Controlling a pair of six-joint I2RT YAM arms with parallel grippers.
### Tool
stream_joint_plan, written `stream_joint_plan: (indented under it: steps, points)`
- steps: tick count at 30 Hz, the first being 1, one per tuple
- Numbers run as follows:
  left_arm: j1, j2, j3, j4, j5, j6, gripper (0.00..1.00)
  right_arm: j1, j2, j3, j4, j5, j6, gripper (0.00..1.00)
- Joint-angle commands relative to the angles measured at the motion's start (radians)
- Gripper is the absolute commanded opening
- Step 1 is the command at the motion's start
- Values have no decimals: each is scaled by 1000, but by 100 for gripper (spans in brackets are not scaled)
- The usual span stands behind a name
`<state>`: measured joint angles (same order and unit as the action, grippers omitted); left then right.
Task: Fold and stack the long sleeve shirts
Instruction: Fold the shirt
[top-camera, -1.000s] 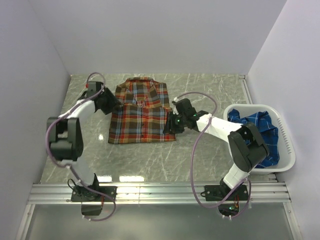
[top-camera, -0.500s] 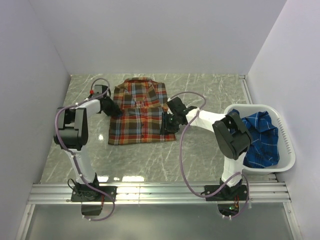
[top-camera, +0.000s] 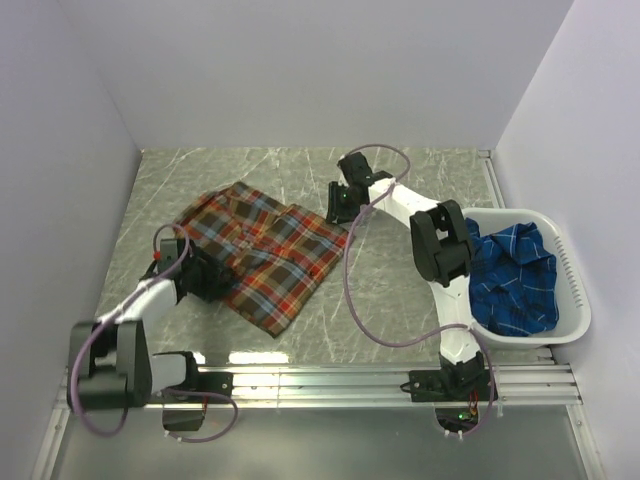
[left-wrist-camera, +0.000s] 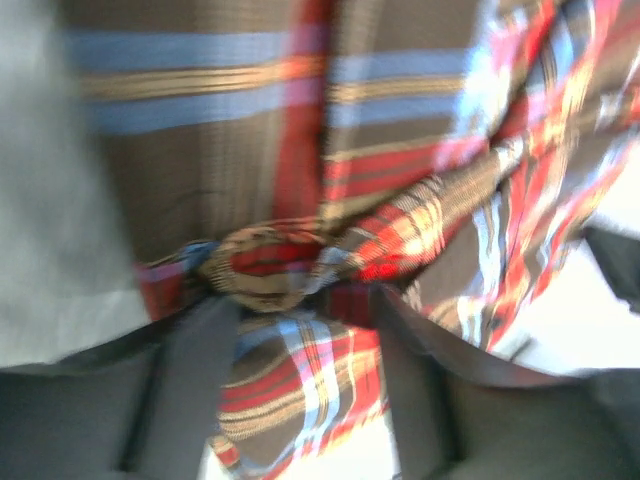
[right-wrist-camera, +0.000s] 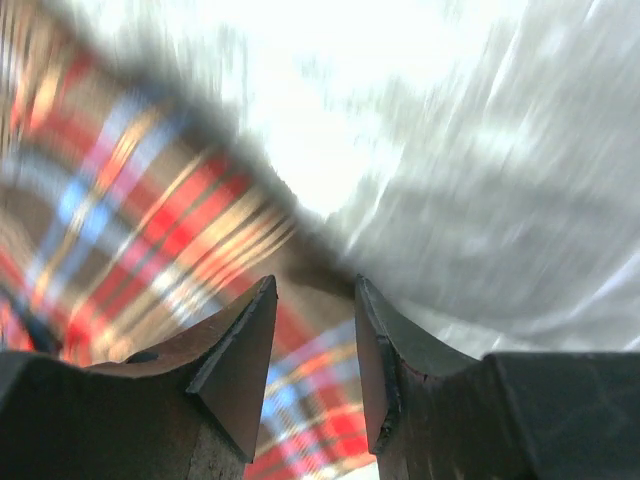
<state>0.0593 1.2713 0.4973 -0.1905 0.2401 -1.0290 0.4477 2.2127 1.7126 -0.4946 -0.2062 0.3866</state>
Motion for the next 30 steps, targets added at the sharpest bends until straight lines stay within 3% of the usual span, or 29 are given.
stream_joint_plan:
  steps: [1,5,8,11,15,18,21,30]
  points:
    - [-36,-148,-56,-154,27,32,70,-7,25,111,-39,19,-58,45]
    - [-53,-302,84,-320,-74,157,88,-3,-112,41,1,-7,-63,45]
    - [-53,-322,189,-342,-171,208,93,46,-264,-89,49,-47,-83,47]
    - [-53,-239,263,-304,-199,260,90,169,-384,-212,67,-9,-146,47]
    - [-53,-17,345,-216,-220,299,89,357,-458,-320,74,91,-204,49]
    - [-53,158,449,-196,-232,325,88,480,-450,-332,94,129,-253,52]
    - [-50,294,549,-210,-203,316,87,513,-358,-268,1,143,-267,53]
    - [-35,505,701,-228,-194,293,86,491,-196,-245,-107,226,-377,52]
